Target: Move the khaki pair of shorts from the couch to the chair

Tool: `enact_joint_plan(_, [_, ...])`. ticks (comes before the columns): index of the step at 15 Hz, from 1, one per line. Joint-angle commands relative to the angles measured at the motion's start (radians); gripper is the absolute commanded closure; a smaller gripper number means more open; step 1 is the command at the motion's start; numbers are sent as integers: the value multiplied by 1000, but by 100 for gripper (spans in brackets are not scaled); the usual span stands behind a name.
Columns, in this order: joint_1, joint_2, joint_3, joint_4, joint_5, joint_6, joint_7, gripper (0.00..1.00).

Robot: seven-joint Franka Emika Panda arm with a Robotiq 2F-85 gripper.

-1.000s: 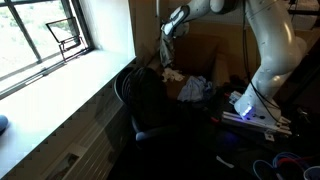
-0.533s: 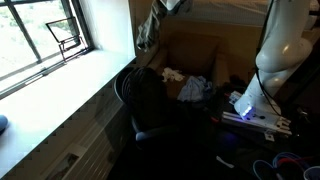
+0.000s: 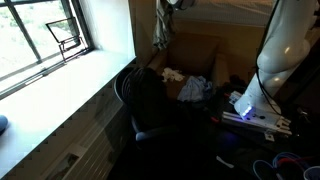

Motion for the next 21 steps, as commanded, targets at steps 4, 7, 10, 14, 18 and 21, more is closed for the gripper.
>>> enact_joint_plan(4, [44,-281,110,-240,86,-334,-157,99])
enact_joint_plan(7, [46,-419,232,-304,329,-435,-346,99])
enact_joint_plan(10, [114,-552,241,-385,492,-511,-489,99])
enact_joint_plan(14, [234,-546,151,-381,446,-503,-452,96])
enact_joint_plan(18, [164,-445,215,-410,251,-526,-355,99])
enact_joint_plan(21, [159,-338,229,-478,-48,-512,-161,99])
